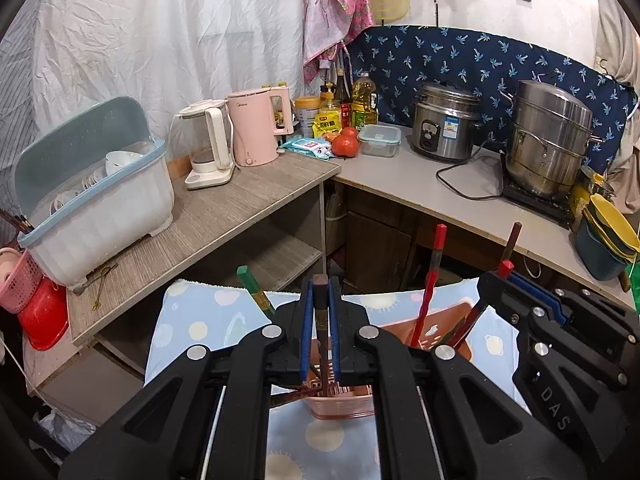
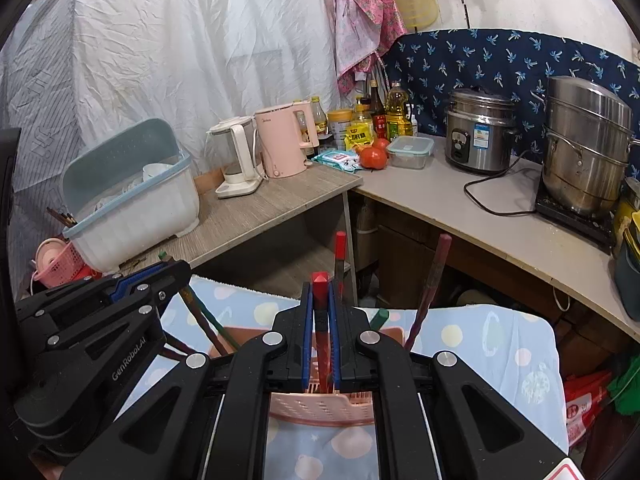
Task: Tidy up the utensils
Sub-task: 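Lower the chopsticks into the basket and open both tools, then move both open tools toward the gold spoon and white spoon, then grasp the gold spoon with the right tool while the left tool grasps the white spoon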
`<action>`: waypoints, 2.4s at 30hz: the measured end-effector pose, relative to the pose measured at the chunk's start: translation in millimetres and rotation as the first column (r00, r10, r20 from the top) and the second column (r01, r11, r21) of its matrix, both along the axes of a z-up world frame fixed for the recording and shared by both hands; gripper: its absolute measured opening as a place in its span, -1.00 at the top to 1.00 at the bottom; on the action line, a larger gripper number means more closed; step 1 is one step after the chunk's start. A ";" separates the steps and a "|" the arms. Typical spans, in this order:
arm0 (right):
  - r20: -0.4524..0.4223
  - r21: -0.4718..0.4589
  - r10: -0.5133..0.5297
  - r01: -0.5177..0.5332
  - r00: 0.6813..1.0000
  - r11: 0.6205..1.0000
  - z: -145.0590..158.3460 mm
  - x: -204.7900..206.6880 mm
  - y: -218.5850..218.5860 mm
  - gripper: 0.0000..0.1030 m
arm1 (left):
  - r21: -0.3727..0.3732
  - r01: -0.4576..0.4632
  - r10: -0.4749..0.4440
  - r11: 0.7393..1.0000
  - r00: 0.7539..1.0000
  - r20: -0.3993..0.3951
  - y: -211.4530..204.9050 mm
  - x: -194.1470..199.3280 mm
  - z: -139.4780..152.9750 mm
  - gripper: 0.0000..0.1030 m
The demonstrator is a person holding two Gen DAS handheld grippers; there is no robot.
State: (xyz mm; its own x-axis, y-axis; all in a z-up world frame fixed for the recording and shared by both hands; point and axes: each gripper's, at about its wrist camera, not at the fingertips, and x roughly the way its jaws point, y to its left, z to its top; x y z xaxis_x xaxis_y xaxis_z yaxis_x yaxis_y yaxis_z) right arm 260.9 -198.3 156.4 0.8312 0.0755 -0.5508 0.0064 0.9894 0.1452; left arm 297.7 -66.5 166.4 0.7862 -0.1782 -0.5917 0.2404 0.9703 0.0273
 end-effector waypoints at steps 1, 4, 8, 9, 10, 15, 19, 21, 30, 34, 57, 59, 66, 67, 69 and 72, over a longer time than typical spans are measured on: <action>-0.003 -0.003 0.002 -0.002 1.000 1.000 -1.4 -0.2 0.1 0.86 | 0.000 0.001 -0.001 1.000 1.000 -0.001 -0.5 -0.4 -0.8 0.86; 0.006 -0.009 -0.010 0.010 1.000 1.000 -3.3 -6.1 -0.8 0.57 | 0.012 -0.015 0.015 1.000 1.000 0.013 -1.2 -2.8 -1.3 0.84; 0.047 0.018 -0.036 0.036 0.998 0.999 2.3 -20.0 -7.0 0.07 | 0.009 -0.042 0.042 0.999 0.999 0.026 2.4 -9.5 1.0 0.32; 0.051 0.021 -0.037 0.036 0.998 0.999 3.9 -23.6 -7.7 0.07 | 0.007 -0.058 0.058 0.998 0.998 0.039 4.4 -13.0 2.4 0.15; 0.053 0.024 -0.036 0.035 0.998 0.999 5.0 -27.2 -8.0 0.07 | 0.005 -0.067 0.067 0.998 0.997 0.047 5.2 -15.6 3.5 0.10; 0.058 0.017 -0.024 0.023 0.998 1.000 6.6 -45.7 -6.8 0.07 | 0.000 -0.077 0.077 0.997 0.996 0.043 11.3 -31.3 5.2 0.10; 0.051 0.017 -0.011 0.010 0.999 1.000 0.6 -65.5 -5.4 0.07 | -0.003 -0.084 0.084 0.996 0.995 0.046 19.9 -52.0 3.2 0.10; 0.045 0.017 -0.010 0.010 0.999 1.000 -5.5 -77.8 -5.3 0.07 | 0.003 -0.087 0.086 0.996 0.996 0.038 23.4 -62.8 -0.7 0.10; -0.036 0.055 -0.035 0.037 0.999 0.998 -46.4 -126.6 -19.3 0.07 | 0.026 -0.092 0.093 0.995 0.995 -0.042 40.7 -110.1 -47.0 0.09; -0.082 0.061 -0.063 0.069 0.995 0.996 -69.5 -148.5 -28.3 0.07 | 0.031 -0.097 0.099 0.995 0.989 -0.106 46.0 -126.9 -78.5 0.09; -0.306 -0.066 -0.208 0.197 0.929 0.978 -196.7 -197.5 -62.4 0.08 | 0.045 -0.091 0.101 0.995 0.921 -0.376 51.5 -178.3 -216.6 0.09; -0.311 -0.070 -0.212 0.200 0.926 0.977 -199.9 -194.9 -65.4 0.09 | 0.044 -0.093 0.102 0.995 0.921 -0.376 51.6 -176.6 -218.1 0.09; -0.327 -0.071 -0.206 0.194 0.922 0.978 -207.1 -182.8 -70.5 0.30 | 0.036 -0.083 0.090 0.996 0.918 -0.385 49.9 -170.8 -222.5 0.22; -0.331 -0.070 -0.202 0.190 0.922 0.979 -208.2 -181.1 -70.2 0.39 | 0.033 -0.078 0.085 0.996 0.918 -0.387 49.6 -170.2 -223.0 0.31; -0.340 -0.068 -0.194 0.182 0.920 0.981 -211.1 -178.4 -69.5 0.56 | 0.027 -0.066 0.071 0.997 0.918 -0.390 48.4 -169.7 -223.4 0.39; -0.343 -0.069 -0.190 0.177 0.920 0.982 -213.9 -177.4 -68.2 0.66 | 0.012 -0.056 0.057 0.998 0.918 -0.392 48.2 -168.6 -223.4 0.54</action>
